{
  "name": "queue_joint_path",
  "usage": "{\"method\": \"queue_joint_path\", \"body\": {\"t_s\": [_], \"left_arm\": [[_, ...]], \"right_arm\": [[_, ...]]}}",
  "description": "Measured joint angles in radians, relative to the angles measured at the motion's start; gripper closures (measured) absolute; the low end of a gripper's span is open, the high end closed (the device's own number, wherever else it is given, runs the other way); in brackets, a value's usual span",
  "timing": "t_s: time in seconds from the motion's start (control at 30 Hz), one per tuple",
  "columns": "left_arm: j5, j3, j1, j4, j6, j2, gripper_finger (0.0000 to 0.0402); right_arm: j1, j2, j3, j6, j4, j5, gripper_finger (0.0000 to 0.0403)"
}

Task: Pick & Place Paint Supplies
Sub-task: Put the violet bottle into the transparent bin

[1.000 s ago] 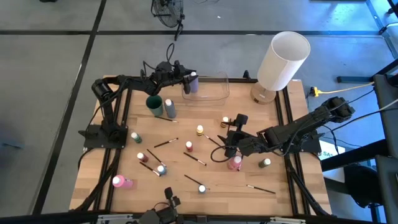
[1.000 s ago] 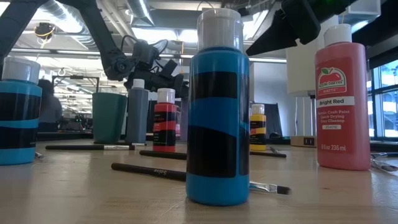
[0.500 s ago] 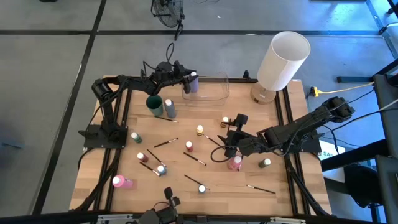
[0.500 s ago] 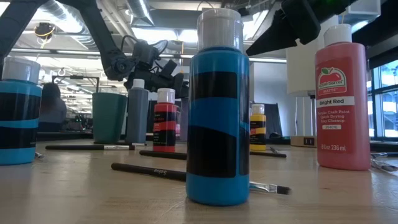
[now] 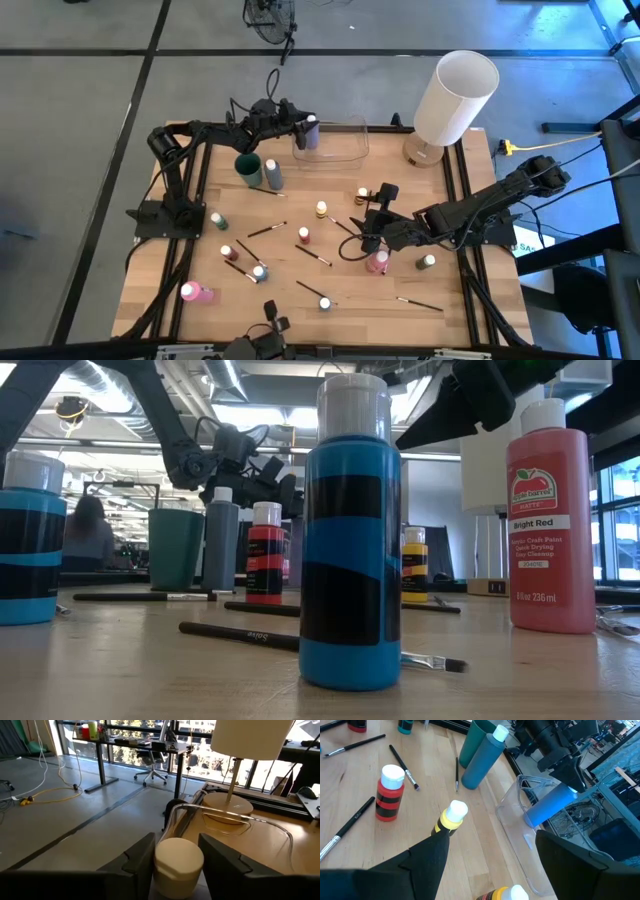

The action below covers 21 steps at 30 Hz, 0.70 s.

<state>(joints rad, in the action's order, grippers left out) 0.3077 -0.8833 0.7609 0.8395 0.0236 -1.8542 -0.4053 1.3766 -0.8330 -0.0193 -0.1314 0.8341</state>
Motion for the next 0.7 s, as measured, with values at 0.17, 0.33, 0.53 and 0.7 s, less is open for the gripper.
{"method": "queue_joint_path", "body": {"t_s": [0.17, 0.33, 0.53, 0.7], "left_arm": [[0.000, 0.000, 0.000, -0.002, -0.017, 0.000, 0.0238], [-0.003, 0.000, 0.000, 0.001, 0.013, 0.000, 0.0217], [-0.046, 0.000, 0.000, 0.002, 0.016, 0.000, 0.0210], [-0.043, 0.000, 0.000, 0.002, 0.064, 0.018, 0.0210]], "right_arm": [[0.000, 0.000, 0.000, -0.007, 0.000, 0.000, 0.0102], [0.000, 0.000, 0.000, -0.008, 0.000, 0.000, 0.0102], [0.000, 0.000, 0.000, -0.008, 0.001, 0.000, 0.0102], [0.000, 0.000, 0.000, -0.008, 0.009, 0.000, 0.0102]]}}
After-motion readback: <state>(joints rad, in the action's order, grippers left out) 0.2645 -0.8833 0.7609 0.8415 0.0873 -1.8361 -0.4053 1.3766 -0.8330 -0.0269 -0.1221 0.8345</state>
